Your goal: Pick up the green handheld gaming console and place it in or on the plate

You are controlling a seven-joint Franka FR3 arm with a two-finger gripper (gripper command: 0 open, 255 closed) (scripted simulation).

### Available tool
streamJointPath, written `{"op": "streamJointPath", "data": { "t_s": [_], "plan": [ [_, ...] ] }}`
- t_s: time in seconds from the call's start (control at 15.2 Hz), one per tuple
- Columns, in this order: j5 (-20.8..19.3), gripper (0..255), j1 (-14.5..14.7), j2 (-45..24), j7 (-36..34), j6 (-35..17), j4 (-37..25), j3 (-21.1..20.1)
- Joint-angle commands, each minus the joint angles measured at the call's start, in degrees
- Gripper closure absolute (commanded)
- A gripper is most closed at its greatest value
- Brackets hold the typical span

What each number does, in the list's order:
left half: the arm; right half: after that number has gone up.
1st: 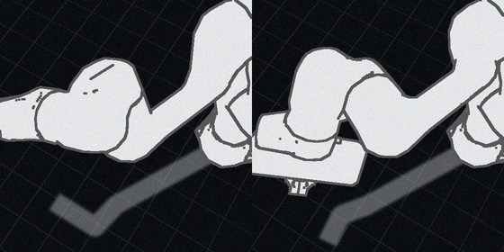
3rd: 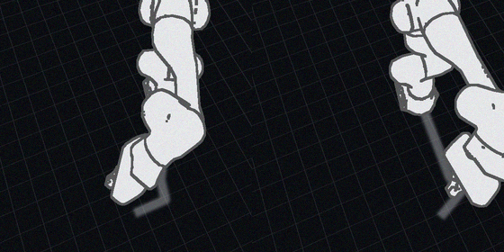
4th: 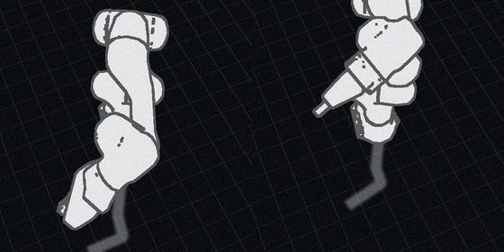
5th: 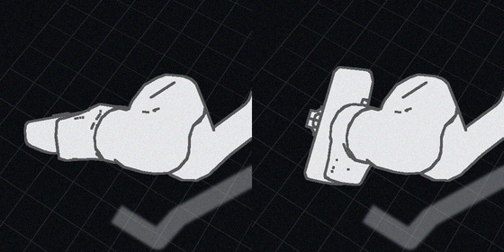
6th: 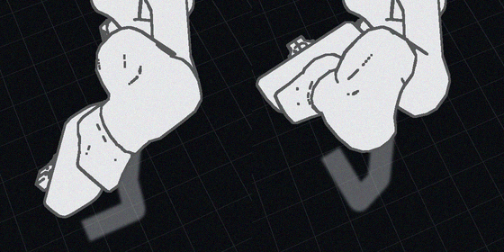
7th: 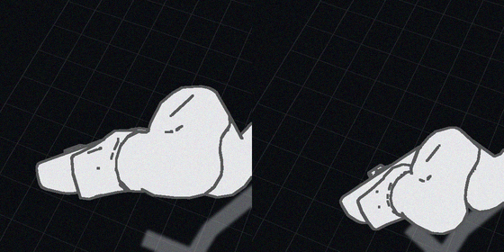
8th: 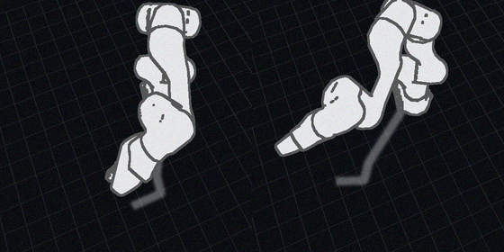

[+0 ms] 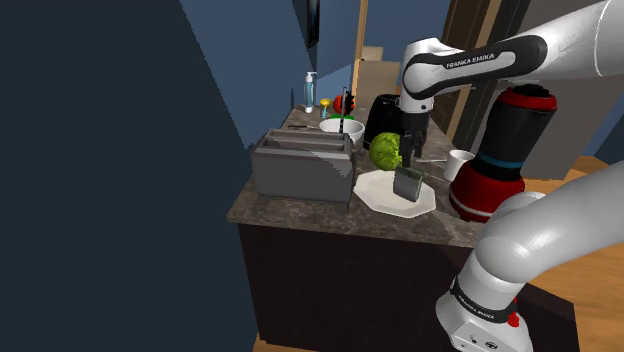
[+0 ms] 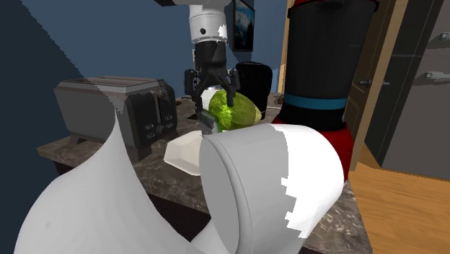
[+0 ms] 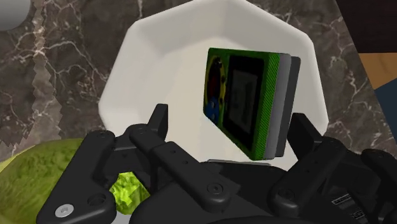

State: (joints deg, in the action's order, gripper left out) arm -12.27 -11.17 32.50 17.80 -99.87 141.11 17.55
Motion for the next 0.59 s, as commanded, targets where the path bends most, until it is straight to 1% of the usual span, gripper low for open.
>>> {"op": "streamJointPath", "data": {
  "t_s": [0.0, 0.07, 0.53],
  "plan": [
    [0.4, 0, 0.2, 0.0, 0.3, 3.4, -3.4, -0.4],
    [0.7, 0, 0.3, -0.2, 0.3, 4.9, -5.0, -0.6],
    [0.7, 0, 0.3, -0.2, 0.3, 4.9, -5.0, -0.6]
  ]
}}
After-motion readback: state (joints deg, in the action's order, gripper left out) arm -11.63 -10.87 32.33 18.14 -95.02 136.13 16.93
